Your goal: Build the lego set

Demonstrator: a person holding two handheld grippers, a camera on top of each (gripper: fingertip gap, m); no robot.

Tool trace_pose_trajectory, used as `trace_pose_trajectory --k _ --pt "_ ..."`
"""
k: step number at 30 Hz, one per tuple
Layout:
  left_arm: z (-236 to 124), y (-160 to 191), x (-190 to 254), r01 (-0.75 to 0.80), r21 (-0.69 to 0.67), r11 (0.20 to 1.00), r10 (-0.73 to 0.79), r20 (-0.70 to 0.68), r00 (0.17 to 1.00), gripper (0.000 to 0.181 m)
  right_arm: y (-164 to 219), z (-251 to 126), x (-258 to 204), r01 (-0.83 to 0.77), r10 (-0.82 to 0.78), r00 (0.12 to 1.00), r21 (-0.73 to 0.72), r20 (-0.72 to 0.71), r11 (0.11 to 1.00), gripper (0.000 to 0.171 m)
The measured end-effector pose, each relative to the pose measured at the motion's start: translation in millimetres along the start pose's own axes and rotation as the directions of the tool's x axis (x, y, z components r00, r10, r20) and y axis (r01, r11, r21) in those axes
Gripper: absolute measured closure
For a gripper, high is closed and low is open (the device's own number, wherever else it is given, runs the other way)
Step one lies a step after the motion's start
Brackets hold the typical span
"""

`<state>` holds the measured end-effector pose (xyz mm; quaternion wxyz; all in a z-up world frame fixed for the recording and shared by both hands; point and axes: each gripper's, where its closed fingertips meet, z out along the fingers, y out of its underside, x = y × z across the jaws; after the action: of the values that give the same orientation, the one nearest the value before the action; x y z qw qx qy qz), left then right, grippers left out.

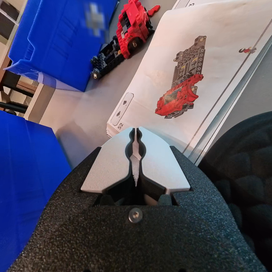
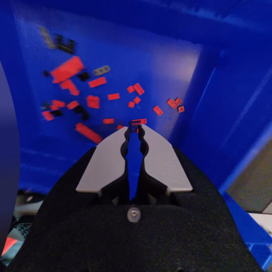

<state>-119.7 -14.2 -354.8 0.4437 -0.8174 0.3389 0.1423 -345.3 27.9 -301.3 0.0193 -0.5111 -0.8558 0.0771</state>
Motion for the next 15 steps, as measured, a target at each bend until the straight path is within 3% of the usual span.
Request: trace_pose_trajectory --k 3,6,10,15 --pt "0.1 0.0 0.1 0.000 0.000 1.000 0.000 -0.001 1.000 0.180 25.7 -68.8 -26.0 0.014 -0.017 1.000 0.214 0.016 0.977 0.160" --pt "0.1 0.0 0.2 -0.001 0.000 1.000 0.001 -0.002 1.000 0.180 93.8 -89.0 -42.6 -0.051 0.045 0.999 0.237 0.032 0.970 0.160" --pt "0.2 0.1 0.1 0.000 0.000 1.000 0.000 -0.002 1.000 0.180 174.2 -35.0 -47.0 -0.184 0.181 0.983 0.145 0.034 0.972 0.160" --pt "0.3 0.1 0.1 0.002 0.001 1.000 -0.002 -0.005 1.000 0.180 205.4 20.2 -48.4 -0.181 0.192 0.979 0.134 -0.074 0.974 0.159"
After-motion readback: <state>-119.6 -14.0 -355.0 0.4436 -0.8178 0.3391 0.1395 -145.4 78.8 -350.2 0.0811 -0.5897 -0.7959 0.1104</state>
